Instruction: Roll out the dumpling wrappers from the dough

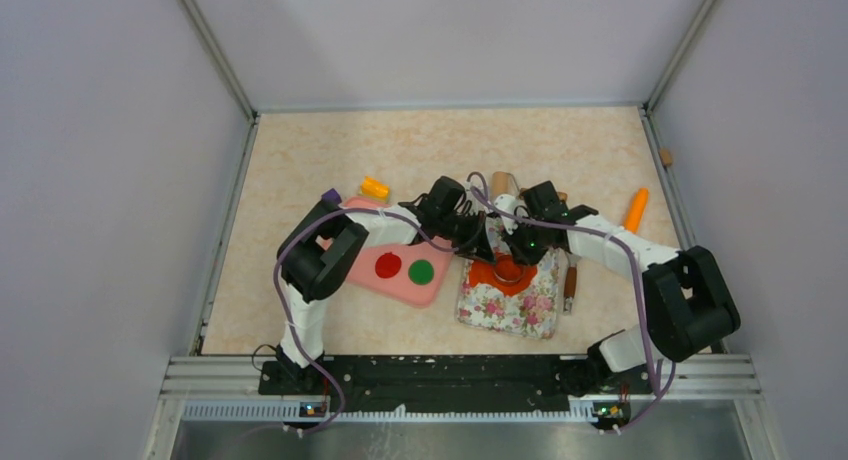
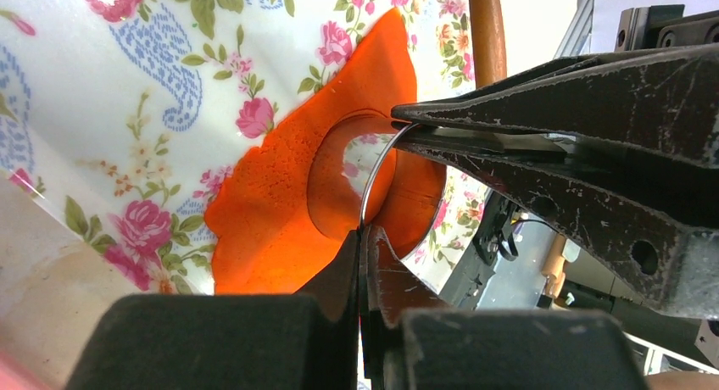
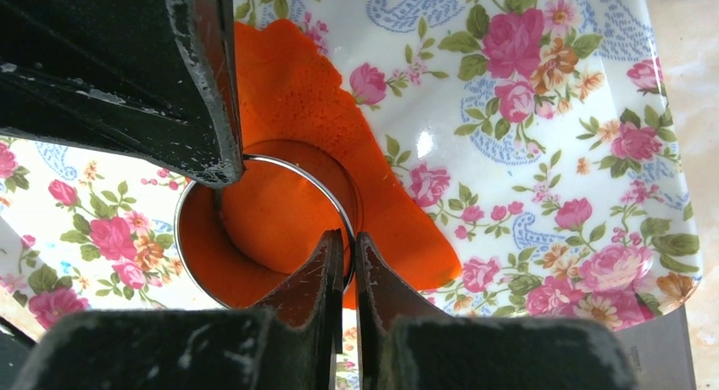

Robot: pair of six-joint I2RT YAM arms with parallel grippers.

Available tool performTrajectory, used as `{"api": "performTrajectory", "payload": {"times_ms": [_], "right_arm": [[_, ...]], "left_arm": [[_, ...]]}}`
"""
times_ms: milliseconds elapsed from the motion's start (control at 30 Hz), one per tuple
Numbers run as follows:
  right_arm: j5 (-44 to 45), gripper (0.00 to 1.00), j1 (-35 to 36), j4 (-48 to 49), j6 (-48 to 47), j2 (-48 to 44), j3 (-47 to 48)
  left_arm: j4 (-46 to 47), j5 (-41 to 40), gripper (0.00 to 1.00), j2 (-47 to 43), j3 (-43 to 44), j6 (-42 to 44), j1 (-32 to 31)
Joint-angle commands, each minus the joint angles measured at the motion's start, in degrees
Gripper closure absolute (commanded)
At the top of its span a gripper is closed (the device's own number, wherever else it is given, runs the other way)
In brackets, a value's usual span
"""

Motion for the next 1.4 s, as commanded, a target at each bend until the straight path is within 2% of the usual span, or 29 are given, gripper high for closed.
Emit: {"api": "performTrajectory", "payload": {"times_ms": [0,133,300,400,567,700,733,833,933,1033,1133,1300,1367], "right_arm": [[2.18,0.91,1.55,-8.66,2.40,-0.32,1.94],[-1.88,0.77,1.50,-11.17,4.47,-2.91,6.55],[-7.40,0.59,1.21,-13.02,3.57,-8.74,9.74],[-6.68,0.57,0.91,-14.64,1.52,-10.82,10.36],[-6.47,0.58,-0.39,-15.68,-3.89,-14.06,7.82],[-11.11,0.62,-0.48,-15.59,-13.50,-18.83,4.93],[-12.26,0.60,-0.39,-15.45,-16.22,-19.72,4.37],[-15.53,0.42,0.19,-16.03,-26.06,-20.55,3.34],[-16.33,0.33,0.58,-15.91,-34.88,-18.95,2.71],[-16.51,0.36,0.67,-16.37,-39.52,-14.32,4.31],[-17.20,0.53,0.68,-18.07,-40.85,-11.10,6.04],[-14.93,0.62,1.35,-14.24,-50.09,-15.91,-0.37],[-14.45,0.65,1.60,-13.13,-52.40,-17.21,-2.07]], "left_arm": [[-2.98,-9.49,1.00,0.06,-1.93,2.79,2.94],[-4.23,-7.35,1.00,-1.65,-0.74,2.23,3.31],[-6.00,-5.94,0.69,-4.51,0.60,3.49,4.36],[-9.23,-5.90,0.58,-6.14,1.33,5.24,5.31],[-10.26,-4.19,0.56,-6.73,1.33,6.61,6.04],[-9.69,-4.93,0.57,-7.75,1.57,7.45,6.48],[-9.84,-4.92,0.57,-8.17,1.64,8.02,6.70],[-11.17,-3.75,0.56,-9.22,1.83,9.63,7.97],[-11.38,-1.41,0.55,-9.95,0.32,9.73,9.78],[-9.23,-1.03,0.53,-10.48,-1.54,8.51,10.22],[-7.09,-2.22,0.52,-9.27,-0.36,6.20,7.94],[-6.54,-3.31,0.53,-3.87,5.25,6.42,4.33],[-6.61,-3.55,0.57,-2.04,7.05,7.87,3.56]]}}
